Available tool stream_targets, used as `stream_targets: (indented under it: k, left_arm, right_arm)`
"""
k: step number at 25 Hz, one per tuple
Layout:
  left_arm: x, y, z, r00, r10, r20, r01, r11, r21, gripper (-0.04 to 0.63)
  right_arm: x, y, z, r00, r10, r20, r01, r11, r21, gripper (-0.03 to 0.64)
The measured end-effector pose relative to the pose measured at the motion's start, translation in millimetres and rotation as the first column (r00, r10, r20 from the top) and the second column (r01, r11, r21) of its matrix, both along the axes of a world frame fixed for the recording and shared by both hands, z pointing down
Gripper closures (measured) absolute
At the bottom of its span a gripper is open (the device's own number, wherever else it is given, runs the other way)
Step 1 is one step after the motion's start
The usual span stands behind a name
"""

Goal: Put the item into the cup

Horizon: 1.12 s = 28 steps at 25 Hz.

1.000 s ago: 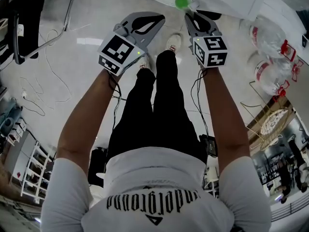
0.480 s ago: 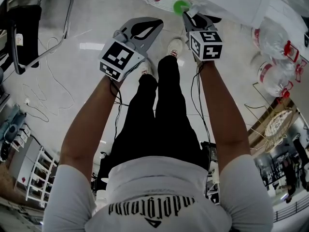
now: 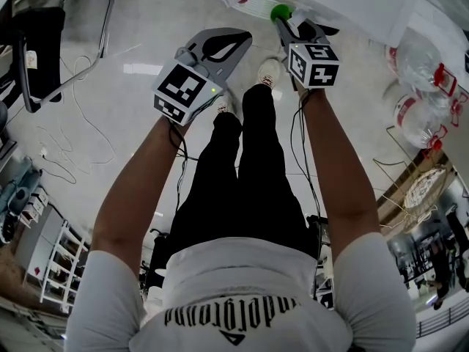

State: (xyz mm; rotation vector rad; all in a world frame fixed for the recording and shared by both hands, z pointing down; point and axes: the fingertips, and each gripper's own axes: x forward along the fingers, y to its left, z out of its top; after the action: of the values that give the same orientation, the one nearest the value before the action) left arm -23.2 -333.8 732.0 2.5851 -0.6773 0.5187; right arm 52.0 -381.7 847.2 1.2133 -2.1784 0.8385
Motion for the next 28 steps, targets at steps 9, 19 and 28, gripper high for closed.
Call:
stream_targets:
  k: [9, 19, 28]
  left_arm:
    - [3.1, 4.7, -2.7, 1.000, 0.001, -0.005, -0.001, 1.000, 0.000, 0.580]
    - [2.1, 20.4, -38.0, 1.000, -0.022, -0.011, 0.022, 1.000, 0.016, 0.580]
    - [-13.5, 50.1, -101.9, 0.994, -0.101, -0.043, 0.102, 0.994, 0.042, 0.580]
  right_arm:
    - [1.9, 8.9, -5.8, 1.000, 0.013, 0.008, -0.013, 1.000, 0.015, 0.483]
    - [-3.2, 32.7, -46.7, 1.000, 0.004, 0.001, -0.004, 0.999, 0.041, 0.486]
    - [-3.3, 69.3, -136.5, 1.000, -0.011, 0.013, 0.009, 0.991, 0.136, 0.565]
